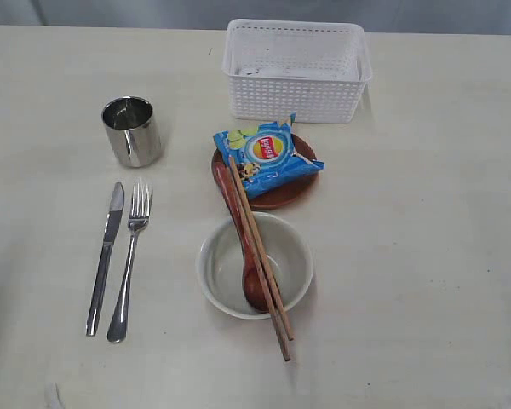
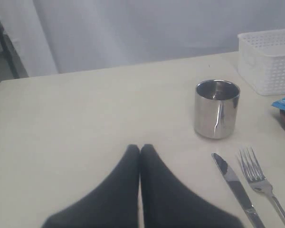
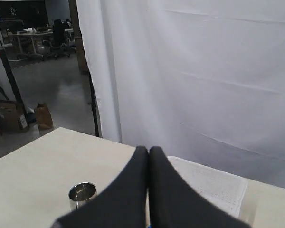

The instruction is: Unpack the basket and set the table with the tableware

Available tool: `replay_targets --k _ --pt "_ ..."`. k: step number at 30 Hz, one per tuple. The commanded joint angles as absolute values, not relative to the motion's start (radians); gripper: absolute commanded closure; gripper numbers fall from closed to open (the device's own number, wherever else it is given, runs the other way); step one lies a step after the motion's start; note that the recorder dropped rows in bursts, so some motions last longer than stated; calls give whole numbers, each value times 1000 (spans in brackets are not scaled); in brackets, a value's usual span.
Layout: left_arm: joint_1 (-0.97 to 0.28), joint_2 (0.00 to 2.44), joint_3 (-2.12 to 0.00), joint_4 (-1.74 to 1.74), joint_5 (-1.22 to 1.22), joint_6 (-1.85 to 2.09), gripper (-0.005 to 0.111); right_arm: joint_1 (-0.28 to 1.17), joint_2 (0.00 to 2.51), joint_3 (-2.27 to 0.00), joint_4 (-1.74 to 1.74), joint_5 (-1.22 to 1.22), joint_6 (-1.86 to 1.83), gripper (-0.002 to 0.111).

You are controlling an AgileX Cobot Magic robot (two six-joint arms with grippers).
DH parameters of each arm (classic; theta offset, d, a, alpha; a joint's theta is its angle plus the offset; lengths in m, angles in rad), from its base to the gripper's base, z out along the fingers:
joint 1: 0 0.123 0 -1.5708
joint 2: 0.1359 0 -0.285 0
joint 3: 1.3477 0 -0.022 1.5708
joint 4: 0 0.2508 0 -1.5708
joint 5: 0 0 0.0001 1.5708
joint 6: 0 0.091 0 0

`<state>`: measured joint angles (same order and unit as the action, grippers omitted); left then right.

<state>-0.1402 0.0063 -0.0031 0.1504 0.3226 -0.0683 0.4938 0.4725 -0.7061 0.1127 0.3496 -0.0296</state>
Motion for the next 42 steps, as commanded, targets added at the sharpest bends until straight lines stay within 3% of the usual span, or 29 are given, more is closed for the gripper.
replay_targets --k 1,14,42 --pt "-138 0 0 146 325 -68 107 491 365 -651 106 350 -30 109" --pt "-138 0 0 146 325 -68 107 491 205 -627 106 371 -25 109" --pt "-138 0 0 120 322 -24 107 491 201 -627 106 371 -16 109"
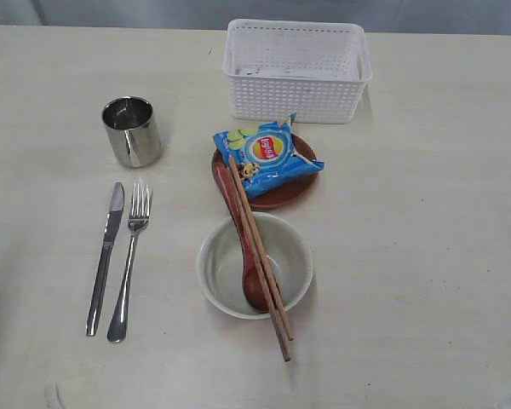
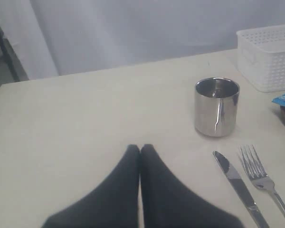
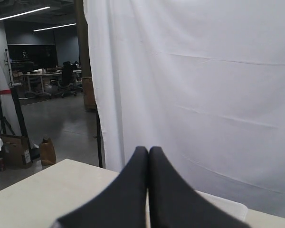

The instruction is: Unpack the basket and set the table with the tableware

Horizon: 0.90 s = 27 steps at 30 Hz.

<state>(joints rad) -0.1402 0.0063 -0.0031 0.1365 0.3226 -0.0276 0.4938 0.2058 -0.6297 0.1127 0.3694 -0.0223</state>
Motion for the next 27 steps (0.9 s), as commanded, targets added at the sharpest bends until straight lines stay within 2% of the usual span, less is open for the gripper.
replay_targets --k 1,5,27 --pt "-138 0 0 114 322 -26 107 491 201 -627 106 371 -16 109" --pt "-182 0 0 106 322 -29 107 491 201 -627 106 371 -16 109" --pt "-176 0 0 97 322 -48 107 491 201 -627 106 371 -16 109"
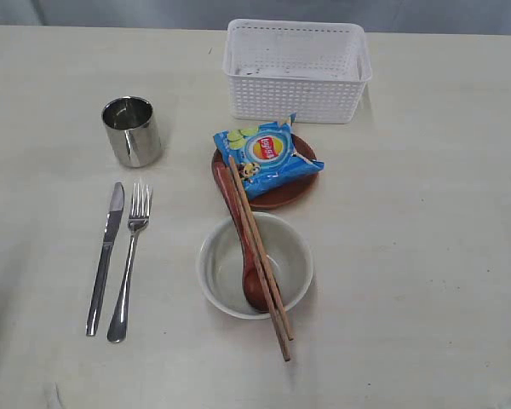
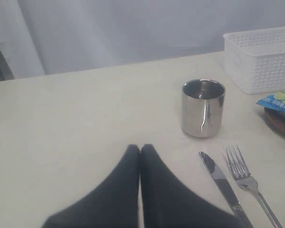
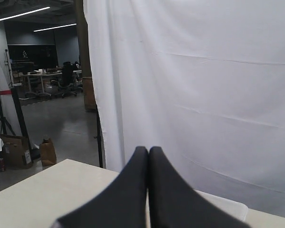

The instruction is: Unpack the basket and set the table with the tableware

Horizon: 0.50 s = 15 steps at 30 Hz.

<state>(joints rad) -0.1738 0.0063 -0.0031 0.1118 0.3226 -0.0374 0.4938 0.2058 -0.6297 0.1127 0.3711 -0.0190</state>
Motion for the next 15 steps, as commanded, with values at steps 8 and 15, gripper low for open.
replay_targets --k 8,15 --pt "-176 0 0 97 322 -48 107 491 200 -613 72 361 -27 109" --pt "-176 0 0 97 322 -48 107 439 115 -440 -85 119 -27 109"
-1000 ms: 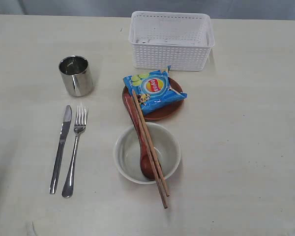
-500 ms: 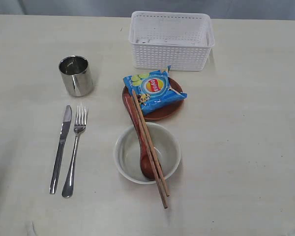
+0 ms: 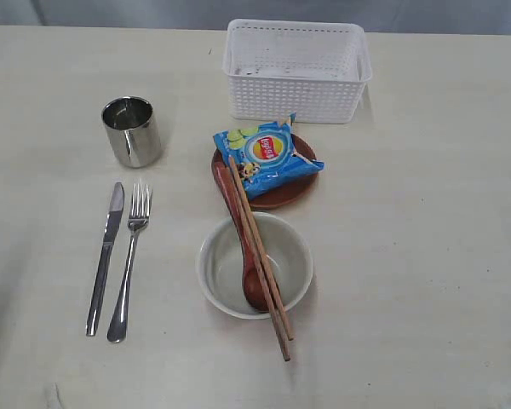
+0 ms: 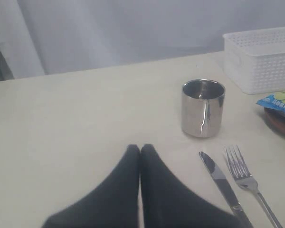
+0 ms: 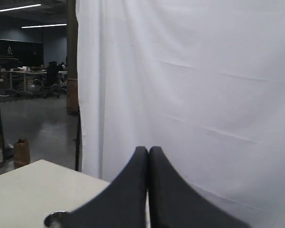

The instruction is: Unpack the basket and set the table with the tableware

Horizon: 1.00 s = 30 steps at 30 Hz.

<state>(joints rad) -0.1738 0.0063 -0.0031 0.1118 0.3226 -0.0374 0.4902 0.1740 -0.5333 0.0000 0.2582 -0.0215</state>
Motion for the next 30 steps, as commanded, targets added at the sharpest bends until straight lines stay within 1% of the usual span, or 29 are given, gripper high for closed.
replay_targets --k 1,6,8,13,23,30 --pt "-176 0 0 97 322 -48 107 406 96 -410 -91 94 -32 109" --pt "-176 0 0 99 322 -48 107 240 0 -287 -90 46 -34 109" --pt "-176 0 0 101 322 -48 107 178 0 -247 -90 38 -46 109" --pt "-176 0 0 101 324 -48 107 72 0 -182 -90 34 -48 109" --pt "-176 0 0 101 324 -48 107 52 0 0 -90 32 -86 109" --pt "-176 0 0 101 324 -48 107 52 0 0 -88 141 -88 109"
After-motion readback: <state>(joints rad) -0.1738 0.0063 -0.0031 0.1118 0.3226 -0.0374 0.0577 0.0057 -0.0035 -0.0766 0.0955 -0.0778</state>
